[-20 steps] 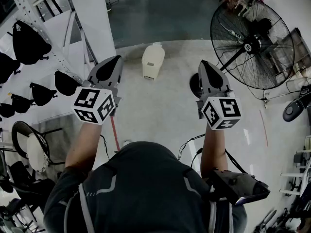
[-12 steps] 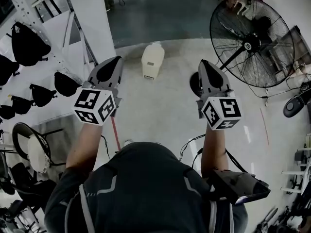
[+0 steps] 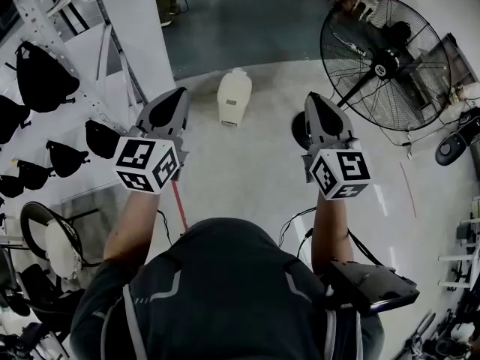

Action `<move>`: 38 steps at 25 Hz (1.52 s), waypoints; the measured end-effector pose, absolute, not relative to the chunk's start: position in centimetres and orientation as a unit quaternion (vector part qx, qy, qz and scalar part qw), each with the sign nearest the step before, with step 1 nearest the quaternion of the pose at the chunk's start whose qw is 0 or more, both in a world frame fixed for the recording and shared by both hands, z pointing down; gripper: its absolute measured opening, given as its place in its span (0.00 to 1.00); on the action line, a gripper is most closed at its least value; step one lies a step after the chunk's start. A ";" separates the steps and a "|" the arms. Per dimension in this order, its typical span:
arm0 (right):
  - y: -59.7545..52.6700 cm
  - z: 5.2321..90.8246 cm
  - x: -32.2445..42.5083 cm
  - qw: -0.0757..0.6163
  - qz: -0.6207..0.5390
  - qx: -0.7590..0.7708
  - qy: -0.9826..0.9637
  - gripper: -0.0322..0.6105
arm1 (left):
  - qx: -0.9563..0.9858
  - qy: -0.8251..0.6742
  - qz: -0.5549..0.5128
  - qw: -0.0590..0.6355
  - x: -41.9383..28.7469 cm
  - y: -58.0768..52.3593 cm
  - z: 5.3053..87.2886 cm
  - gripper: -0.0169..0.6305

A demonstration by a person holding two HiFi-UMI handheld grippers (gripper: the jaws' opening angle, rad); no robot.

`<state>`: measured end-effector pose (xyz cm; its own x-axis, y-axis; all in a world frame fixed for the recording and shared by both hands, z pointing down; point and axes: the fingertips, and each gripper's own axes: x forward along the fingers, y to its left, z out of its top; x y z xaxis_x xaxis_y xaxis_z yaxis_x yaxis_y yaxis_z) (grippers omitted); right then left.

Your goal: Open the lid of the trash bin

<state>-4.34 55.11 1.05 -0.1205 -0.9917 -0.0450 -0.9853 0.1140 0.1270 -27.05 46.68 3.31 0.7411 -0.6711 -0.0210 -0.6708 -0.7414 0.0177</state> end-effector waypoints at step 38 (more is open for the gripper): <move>32.8 3.1 7.8 0.016 -0.053 0.607 -0.793 0.09 | 0.916 -0.400 0.020 -0.008 -15.0 27.1 5.2 0.04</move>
